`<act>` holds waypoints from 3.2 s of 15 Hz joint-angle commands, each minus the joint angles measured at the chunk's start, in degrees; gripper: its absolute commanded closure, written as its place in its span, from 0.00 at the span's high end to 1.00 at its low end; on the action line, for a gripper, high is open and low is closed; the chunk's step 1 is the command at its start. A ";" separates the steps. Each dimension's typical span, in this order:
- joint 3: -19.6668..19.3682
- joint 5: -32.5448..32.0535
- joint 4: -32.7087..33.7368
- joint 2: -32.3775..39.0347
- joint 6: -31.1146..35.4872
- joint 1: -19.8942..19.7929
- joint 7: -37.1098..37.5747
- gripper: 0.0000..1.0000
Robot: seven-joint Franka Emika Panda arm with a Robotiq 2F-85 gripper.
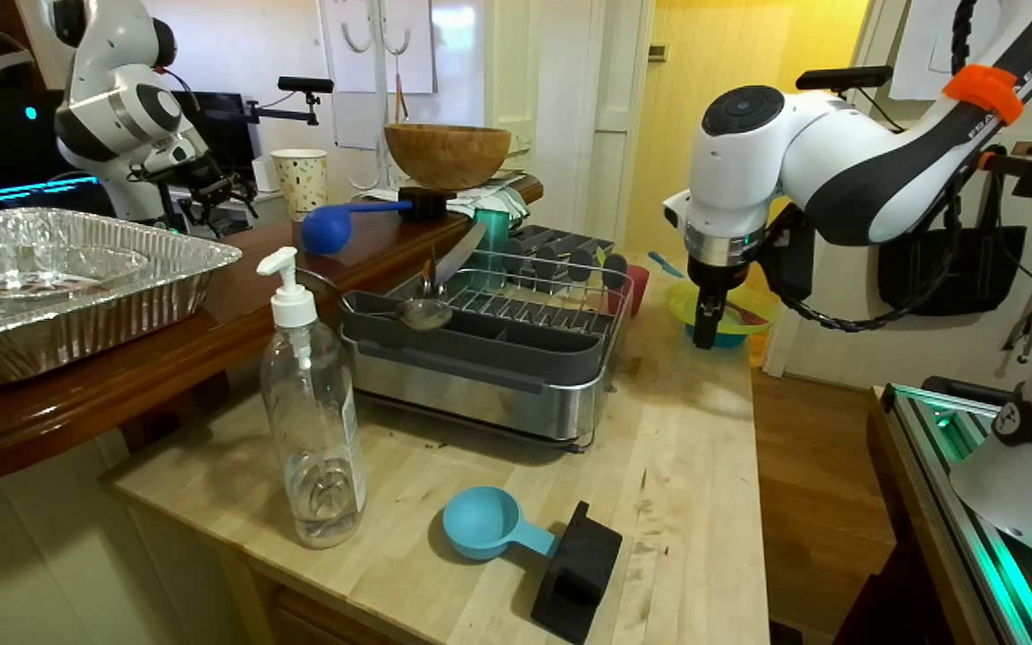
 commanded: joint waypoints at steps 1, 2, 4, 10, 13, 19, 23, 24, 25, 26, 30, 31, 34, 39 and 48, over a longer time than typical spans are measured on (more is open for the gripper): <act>-1.00 -6.97 -0.22 2.90 3.18 0.64 6.03 1.00; -1.18 -8.51 -0.06 3.43 3.08 0.79 7.23 1.00; -1.64 -11.09 0.08 4.39 3.06 1.07 9.23 1.00; -3.16 -15.45 0.52 6.50 1.79 1.49 13.02 1.00; -3.86 -16.31 0.68 7.19 1.71 1.56 13.82 0.73; -4.56 -17.26 1.06 7.71 1.49 1.61 15.04 0.27; -4.69 -17.93 1.83 7.73 0.90 1.55 15.36 0.02; -4.77 -18.13 2.01 7.67 0.69 1.52 15.51 0.04; -4.91 -18.34 2.12 7.72 0.75 1.48 15.56 0.05; -4.99 -18.55 2.27 7.55 0.47 1.46 15.66 0.03; -5.25 -19.24 2.60 6.86 0.02 1.44 15.79 0.03; -5.24 -19.23 2.75 6.61 -0.31 1.47 15.65 0.03; -5.13 -19.44 2.99 5.55 -1.62 1.66 15.61 0.03; -4.88 -19.49 2.77 4.45 -3.89 1.99 15.48 0.03; -4.08 -19.30 2.39 1.61 -12.63 3.26 15.52 0.03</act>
